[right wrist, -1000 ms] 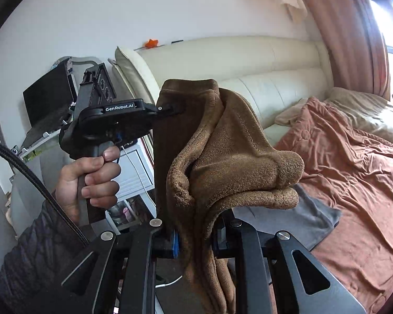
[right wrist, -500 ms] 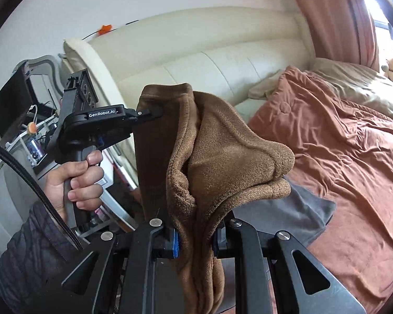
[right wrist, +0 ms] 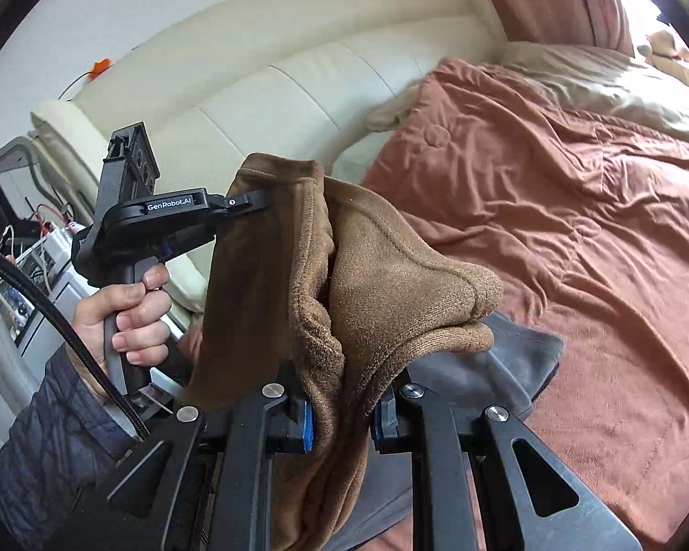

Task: Fold small clothes
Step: 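Lift the folded brown shirt with both tools and carry it to the clothes stack, then lower the shirt onto the grey folded clothes and open both tools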

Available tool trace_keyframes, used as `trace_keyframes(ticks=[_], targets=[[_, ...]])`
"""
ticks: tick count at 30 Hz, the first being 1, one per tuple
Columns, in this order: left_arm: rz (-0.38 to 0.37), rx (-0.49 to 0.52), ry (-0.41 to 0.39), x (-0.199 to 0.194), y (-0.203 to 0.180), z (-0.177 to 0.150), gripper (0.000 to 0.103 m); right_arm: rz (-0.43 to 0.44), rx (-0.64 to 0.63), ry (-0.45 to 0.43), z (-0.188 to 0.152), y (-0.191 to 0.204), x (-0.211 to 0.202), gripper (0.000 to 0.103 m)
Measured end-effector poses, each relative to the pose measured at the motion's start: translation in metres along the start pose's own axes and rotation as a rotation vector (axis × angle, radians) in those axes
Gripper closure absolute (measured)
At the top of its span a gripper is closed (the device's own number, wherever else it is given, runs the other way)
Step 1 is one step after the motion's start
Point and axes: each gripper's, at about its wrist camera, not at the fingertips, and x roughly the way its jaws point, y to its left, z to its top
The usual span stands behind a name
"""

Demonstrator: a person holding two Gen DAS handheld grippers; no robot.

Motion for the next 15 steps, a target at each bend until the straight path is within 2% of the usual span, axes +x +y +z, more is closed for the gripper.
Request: trace_keyframes(ticks=[9, 10, 12, 13, 14, 15], targets=[[0.087, 0.004, 0.106, 0.086, 0.017, -0.012, 0.096, -0.004, 0.135, 0.059, 0.002, -0.056, 0.059, 0.088], [0.098, 0.004, 0.114, 0.094, 0.019, -0.014, 0.095, -0.032, 0.145, 0.079, 0.001, -0.060, 0.068, 0.084], [0.130, -0.005, 0.135, 0.110, 0.026, -0.018, 0.095, -0.100, 0.169, 0.137, -0.002, -0.078, 0.090, 0.066], [0.154, -0.001, 0.152, 0.119, 0.028, -0.020, 0.095, -0.125, 0.178, 0.159, -0.005, -0.082, 0.094, 0.049], [0.192, 0.011, 0.179, 0.128, 0.031, -0.023, 0.092, -0.130, 0.187, 0.162, -0.007, -0.087, 0.095, 0.045], [0.233, 0.013, 0.216, 0.137, 0.035, -0.026, 0.087, -0.142, 0.188, 0.154, -0.007, -0.089, 0.094, 0.044]])
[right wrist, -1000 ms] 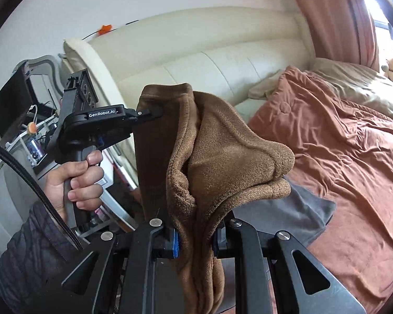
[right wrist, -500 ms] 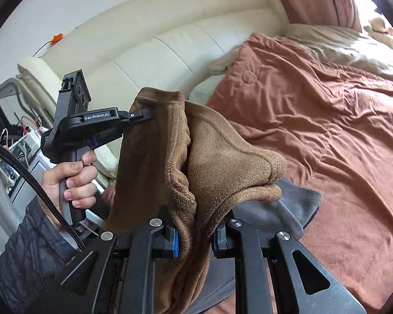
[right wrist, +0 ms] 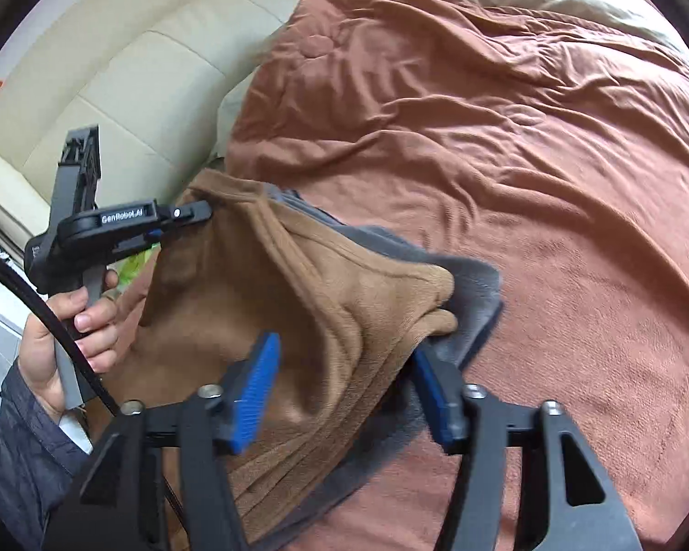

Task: Fold small clothes
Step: 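Lower the shirt onto the grey folded clothes and open both tools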

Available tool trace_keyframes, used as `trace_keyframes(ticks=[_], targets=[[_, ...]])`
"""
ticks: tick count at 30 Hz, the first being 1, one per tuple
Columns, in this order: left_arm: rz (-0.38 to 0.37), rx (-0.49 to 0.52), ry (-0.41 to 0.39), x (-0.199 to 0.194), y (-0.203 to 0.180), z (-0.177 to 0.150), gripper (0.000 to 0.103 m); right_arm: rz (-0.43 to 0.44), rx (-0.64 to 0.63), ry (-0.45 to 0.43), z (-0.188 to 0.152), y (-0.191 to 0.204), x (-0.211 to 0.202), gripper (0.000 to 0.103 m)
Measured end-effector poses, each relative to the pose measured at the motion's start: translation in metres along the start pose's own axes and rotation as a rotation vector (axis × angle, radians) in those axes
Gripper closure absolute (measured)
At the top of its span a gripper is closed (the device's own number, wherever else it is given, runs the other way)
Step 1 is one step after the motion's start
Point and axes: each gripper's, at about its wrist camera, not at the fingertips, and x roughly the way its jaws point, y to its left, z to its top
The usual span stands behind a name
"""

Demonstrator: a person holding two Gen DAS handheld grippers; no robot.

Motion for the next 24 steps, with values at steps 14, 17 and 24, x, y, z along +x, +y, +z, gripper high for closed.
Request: trace_keyframes(ticks=[14, 17, 24], targets=[[0.109, -0.004, 0.010, -0.039, 0.032, -0.038, 0.062, 0.058, -0.140, -0.120, -0.014, 0.047, -0.041, 0.045], [0.116, 0.021, -0.005, -0.051, 0.033, -0.049, 0.062, 0.091, -0.188, -0.100, -0.020, 0.069, -0.037, 0.053], [0.075, 0.051, 0.022, -0.048, 0.025, -0.060, 0.072, 0.083, -0.261, -0.021, -0.018, 0.085, -0.008, 0.066]])
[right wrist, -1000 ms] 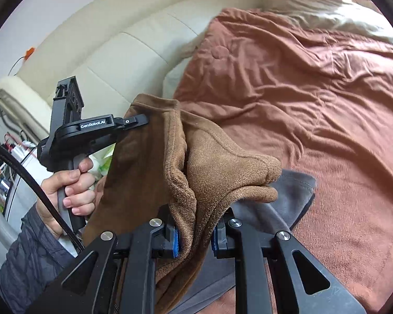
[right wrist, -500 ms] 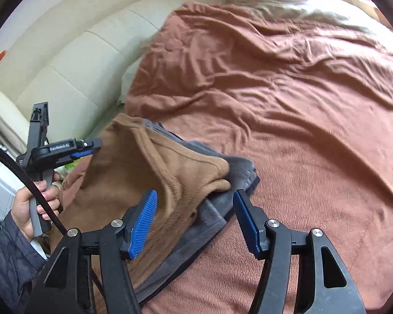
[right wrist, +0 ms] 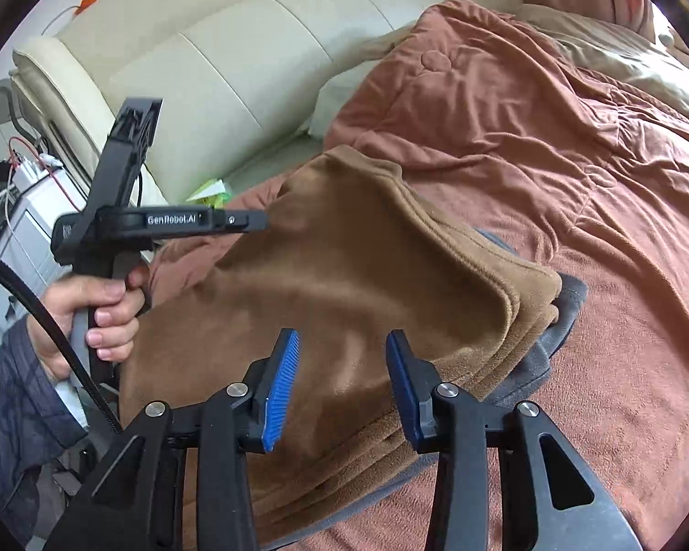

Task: Fold small clothes
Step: 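Lower the shirt onto the grey folded clothes and open both tools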

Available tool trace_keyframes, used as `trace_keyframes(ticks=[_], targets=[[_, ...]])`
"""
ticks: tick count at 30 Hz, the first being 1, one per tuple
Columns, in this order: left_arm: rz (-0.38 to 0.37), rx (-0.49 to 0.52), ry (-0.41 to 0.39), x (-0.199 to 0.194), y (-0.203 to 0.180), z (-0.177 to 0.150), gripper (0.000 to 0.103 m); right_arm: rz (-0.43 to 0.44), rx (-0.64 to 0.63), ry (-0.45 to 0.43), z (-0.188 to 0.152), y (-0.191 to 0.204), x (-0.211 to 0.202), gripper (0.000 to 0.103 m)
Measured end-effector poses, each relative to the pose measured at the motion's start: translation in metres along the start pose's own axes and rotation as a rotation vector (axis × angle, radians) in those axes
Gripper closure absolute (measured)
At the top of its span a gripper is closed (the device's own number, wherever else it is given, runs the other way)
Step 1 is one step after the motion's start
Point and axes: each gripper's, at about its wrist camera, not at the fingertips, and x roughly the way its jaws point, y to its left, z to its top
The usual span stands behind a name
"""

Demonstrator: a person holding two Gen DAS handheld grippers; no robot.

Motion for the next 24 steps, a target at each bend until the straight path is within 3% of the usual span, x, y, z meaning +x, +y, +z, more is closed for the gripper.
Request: trace_keyframes(ticks=[7, 11, 16, 19, 24], targets=[[-0.006, 0.006, 0.037, 0.030, -0.017, 0.017, 0.072, -0.012, 0.036, 0.018, 0.001, -0.022, 0.012, 0.066], [0.051, 0.019, 0.045, 0.053, -0.025, 0.029, 0.072, 0.006, 0.057, 0.034, -0.003, -0.033, 0.010, 0.066], [0.095, -0.050, 0.038, 0.071, -0.016, 0.043, 0.072, 0.008, 0.039, 0.045, -0.005, -0.035, 0.004, 0.068], [0.080, -0.068, 0.038, 0.067, -0.012, 0.042, 0.072, 0.007, 0.017, 0.021, -0.004, -0.031, -0.005, 0.067], [0.087, 0.011, 0.034, 0.043, -0.013, 0.026, 0.072, 0.033, -0.020, 0.021, -0.001, -0.013, -0.013, 0.067]])
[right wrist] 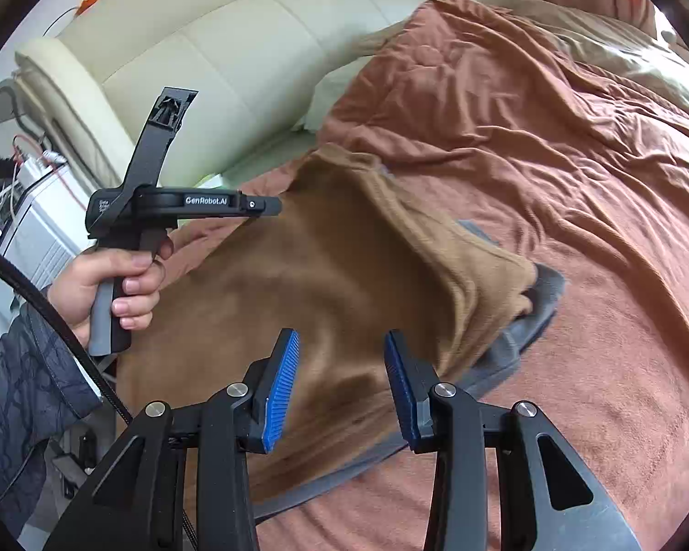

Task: Fold small clothes
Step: 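Lower the shirt onto the grey folded clothes and open both tools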

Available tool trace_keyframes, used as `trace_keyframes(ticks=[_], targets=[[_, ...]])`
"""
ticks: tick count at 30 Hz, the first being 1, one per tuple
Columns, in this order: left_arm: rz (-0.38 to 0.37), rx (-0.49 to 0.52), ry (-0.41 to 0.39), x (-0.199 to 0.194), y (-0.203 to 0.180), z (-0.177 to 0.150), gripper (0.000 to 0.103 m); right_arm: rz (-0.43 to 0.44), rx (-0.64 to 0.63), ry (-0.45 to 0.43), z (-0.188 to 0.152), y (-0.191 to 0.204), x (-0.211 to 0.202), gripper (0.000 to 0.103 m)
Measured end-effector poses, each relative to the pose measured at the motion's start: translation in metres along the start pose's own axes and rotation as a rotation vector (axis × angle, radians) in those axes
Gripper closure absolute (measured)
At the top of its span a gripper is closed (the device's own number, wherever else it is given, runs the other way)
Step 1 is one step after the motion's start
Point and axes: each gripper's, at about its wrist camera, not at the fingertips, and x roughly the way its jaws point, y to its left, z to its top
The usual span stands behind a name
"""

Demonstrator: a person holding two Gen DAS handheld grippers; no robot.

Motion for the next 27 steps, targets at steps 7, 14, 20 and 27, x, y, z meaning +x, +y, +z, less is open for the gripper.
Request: trace_keyframes(ticks=[7, 14, 20, 27], targets=[[-0.018, 0.012, 0.022, -0.033, 0.017, -0.046, 0.072, 0.042, -0.096, 0.081, -0.009, 0.037, 0.005, 0.067], [-0.004, 0.021, 0.026, -0.061, 0.024, -0.101, 0.072, 0.038, -0.140, 0.114, -0.029, 0.056, -0.004, 0.066], [-0.031, 0.030, 0.006, -0.085, 0.016, -0.144, 0.072, 0.032, -0.184, 0.111, -0.048, 0.077, -0.019, 0.065], [-0.043, 0.032, -0.033, -0.111, 0.001, -0.183, 0.072, -0.038, -0.244, 0.093, -0.075, 0.091, -0.033, 0.065]])
